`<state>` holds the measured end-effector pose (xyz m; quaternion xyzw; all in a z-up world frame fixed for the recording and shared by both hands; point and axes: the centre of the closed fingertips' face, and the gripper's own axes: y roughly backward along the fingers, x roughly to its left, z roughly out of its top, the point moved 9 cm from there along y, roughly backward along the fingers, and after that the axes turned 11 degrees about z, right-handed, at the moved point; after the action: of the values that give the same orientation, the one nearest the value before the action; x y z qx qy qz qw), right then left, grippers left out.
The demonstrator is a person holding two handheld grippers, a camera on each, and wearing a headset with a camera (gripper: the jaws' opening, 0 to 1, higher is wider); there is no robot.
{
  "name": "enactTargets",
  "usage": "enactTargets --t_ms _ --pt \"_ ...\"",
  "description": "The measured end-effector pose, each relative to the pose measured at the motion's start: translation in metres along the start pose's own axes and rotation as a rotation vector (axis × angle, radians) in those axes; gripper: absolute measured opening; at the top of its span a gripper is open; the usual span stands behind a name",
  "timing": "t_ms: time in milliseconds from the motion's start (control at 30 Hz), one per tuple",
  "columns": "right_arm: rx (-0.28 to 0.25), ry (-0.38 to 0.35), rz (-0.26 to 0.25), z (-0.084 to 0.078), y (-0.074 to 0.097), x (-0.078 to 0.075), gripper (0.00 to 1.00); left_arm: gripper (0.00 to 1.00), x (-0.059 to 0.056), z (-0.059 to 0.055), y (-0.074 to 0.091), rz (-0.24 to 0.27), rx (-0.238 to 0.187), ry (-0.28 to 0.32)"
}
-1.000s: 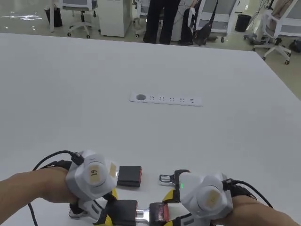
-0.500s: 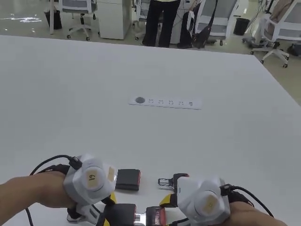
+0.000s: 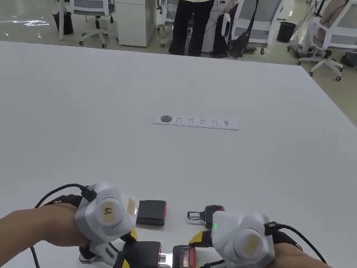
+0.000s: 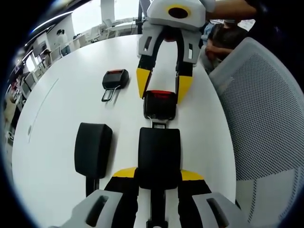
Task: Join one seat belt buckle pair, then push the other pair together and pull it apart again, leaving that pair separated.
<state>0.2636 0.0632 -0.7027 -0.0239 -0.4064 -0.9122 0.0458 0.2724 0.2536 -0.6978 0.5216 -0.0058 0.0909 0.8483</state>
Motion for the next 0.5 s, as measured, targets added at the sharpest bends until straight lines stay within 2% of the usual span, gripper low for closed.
enactTargets --t_ms 500 --pt "0.013 -0.01 0.005 0.0019 -0.0018 -0.0014 0.27 0.31 -0.0007 0.0019 0.0001 0.005 0.011 -0.008"
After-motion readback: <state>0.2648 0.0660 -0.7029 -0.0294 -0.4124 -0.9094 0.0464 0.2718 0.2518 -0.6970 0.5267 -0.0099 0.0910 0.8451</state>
